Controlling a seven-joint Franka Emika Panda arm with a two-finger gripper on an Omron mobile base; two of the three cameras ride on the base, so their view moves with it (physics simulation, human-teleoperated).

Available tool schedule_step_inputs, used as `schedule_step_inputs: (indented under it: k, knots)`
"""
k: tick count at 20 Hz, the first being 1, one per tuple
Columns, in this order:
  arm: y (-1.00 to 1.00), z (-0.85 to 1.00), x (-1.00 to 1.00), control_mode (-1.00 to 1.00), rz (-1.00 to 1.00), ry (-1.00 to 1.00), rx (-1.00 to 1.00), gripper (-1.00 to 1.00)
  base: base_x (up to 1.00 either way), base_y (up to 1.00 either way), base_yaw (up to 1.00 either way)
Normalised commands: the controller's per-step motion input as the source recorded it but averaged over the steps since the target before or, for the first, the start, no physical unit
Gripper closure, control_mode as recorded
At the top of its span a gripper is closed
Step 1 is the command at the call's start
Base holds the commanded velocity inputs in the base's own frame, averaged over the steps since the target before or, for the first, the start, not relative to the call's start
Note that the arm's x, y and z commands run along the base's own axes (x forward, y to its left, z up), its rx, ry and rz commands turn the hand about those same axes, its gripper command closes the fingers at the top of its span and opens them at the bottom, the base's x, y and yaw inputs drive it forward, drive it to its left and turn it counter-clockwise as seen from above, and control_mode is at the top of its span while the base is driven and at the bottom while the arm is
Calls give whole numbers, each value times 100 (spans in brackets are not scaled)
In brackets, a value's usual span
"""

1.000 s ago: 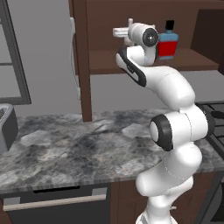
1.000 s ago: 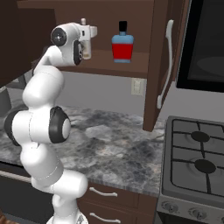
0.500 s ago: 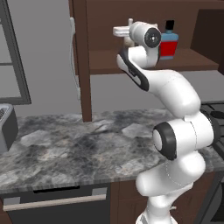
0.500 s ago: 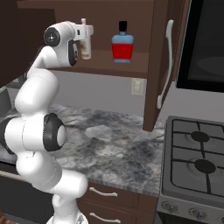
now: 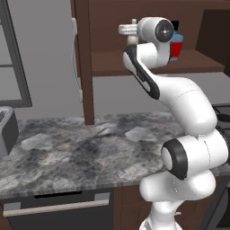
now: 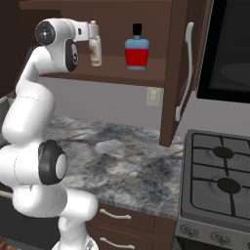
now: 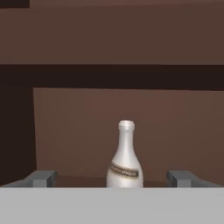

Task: Sort all alcoholic drinks to one cabinet, and non-alcoholic drinks to the other.

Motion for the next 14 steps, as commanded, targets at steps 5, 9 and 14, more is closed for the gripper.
schedule_step_inputs:
  k: [5, 9, 14]
  knots:
    - [0, 0, -63, -100, 0, 0, -1, -100, 0, 0, 0]
    - [-3, 0, -71, -100, 0, 0, 0, -100, 0, 0, 0]
    - [-11, 0, -70, -100, 0, 0, -1, -100, 0, 0, 0]
